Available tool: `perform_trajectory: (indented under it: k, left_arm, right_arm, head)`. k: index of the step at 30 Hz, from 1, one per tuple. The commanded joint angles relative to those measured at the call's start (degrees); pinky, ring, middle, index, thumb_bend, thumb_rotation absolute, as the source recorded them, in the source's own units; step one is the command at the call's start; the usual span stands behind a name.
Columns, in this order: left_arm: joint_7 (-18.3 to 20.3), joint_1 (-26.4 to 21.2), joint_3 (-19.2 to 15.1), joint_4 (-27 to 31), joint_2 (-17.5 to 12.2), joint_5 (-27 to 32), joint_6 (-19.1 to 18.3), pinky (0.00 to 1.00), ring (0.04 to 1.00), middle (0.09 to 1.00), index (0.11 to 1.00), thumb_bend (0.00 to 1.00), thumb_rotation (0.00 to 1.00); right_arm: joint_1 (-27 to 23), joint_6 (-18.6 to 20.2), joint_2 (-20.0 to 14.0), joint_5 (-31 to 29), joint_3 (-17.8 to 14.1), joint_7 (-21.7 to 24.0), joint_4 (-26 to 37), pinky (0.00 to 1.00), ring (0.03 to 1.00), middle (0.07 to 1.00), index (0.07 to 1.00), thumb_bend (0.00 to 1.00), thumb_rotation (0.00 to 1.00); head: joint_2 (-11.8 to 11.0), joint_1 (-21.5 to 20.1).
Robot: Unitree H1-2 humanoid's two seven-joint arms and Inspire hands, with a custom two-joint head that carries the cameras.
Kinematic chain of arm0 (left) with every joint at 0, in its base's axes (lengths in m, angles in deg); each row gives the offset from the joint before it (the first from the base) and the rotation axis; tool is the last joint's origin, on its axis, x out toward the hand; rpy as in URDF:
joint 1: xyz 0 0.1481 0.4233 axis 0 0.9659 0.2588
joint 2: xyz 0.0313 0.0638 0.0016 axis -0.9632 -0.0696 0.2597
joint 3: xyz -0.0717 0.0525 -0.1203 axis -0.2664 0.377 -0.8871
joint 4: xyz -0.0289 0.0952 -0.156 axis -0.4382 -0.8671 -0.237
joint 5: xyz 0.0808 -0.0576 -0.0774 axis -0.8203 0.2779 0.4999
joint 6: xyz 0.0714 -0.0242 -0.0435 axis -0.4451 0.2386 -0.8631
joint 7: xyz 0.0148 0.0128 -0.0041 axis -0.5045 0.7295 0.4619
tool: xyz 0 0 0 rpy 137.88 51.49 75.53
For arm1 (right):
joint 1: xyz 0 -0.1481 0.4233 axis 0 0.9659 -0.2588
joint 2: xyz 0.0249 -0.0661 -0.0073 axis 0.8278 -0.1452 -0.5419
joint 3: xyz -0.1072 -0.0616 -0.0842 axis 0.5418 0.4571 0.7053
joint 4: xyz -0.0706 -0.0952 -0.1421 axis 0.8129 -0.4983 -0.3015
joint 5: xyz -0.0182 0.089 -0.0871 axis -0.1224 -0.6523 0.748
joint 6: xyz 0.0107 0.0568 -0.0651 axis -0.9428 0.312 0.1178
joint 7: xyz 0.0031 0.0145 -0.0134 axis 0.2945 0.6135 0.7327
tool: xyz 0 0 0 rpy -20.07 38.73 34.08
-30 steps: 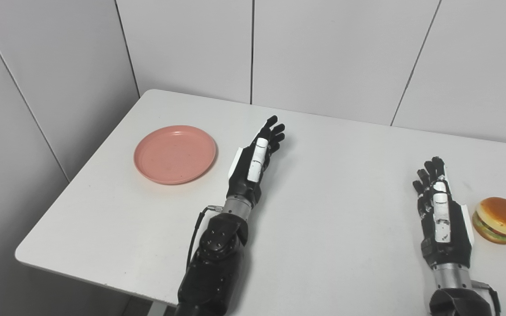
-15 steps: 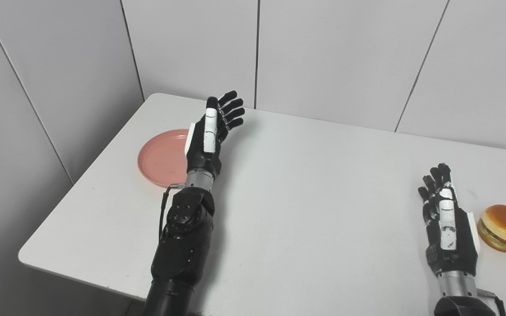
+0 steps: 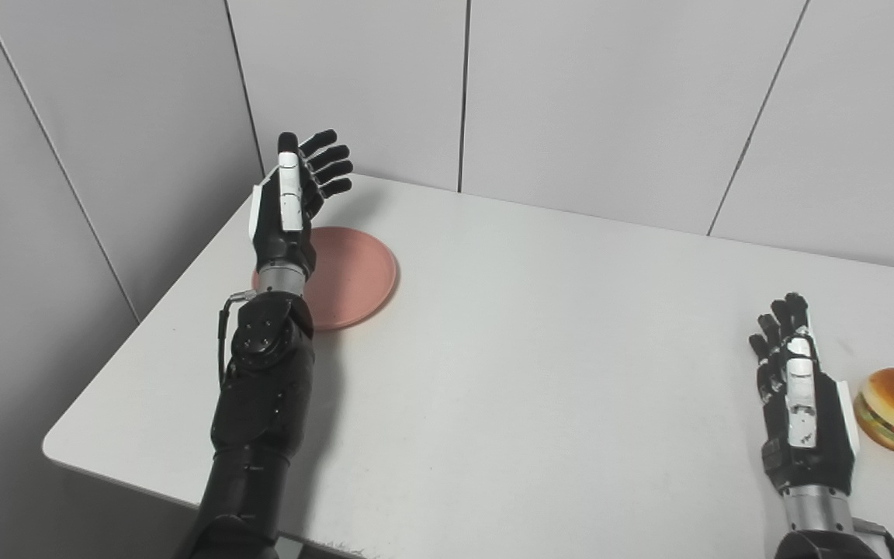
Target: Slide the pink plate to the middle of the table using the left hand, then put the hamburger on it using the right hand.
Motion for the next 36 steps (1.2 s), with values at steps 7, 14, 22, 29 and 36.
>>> perform_trajectory:
  k: [7,14,22,29,36]
  left_arm:
    - [0.4,-4.7,-1.5,-6.1,-6.6,0.0,5.6,0.65,0.665,0.658,0.64,0.85,1.0]
    - [2.3,-5.0,-1.9,-11.2,-10.3,1.3,7.9,0.64,0.643,0.642,0.636,0.87,1.0]
    - [3.3,-5.7,-2.3,-19.0,-13.1,2.0,11.1,0.65,0.67,0.674,0.657,0.9,1.0]
    - [4.2,-6.6,-2.7,-27.9,-14.0,2.9,14.8,0.63,0.652,0.65,0.64,0.9,1.0]
    - [3.0,-6.6,-2.6,-30.6,-13.2,3.0,13.8,0.65,0.666,0.659,0.651,0.9,1.0]
  right_arm:
    - [1.5,-2.1,0.2,-0.5,-0.3,0.4,-1.5,1.0,1.0,1.0,1.0,0.54,0.89]
    - [1.5,-1.9,0.1,-1.1,-0.5,0.7,-1.6,1.0,1.0,1.0,1.0,0.54,0.87]
    - [1.7,-1.4,0.1,-1.3,-0.5,0.6,-0.9,1.0,1.0,1.0,1.0,0.53,0.88]
    - [1.8,-1.3,-0.2,-0.5,-0.1,0.3,-0.6,1.0,1.0,1.0,1.0,0.53,0.9]
    - [1.9,-1.5,0.1,-1.2,-0.4,0.5,-0.4,1.0,1.0,1.0,1.0,0.54,0.88]
  head:
    - [-0.3,0.6]
    - [-0.4,1.1]
    - [-0.2,1.1]
    - [-0.2,1.0]
    - [0.0,1.0]
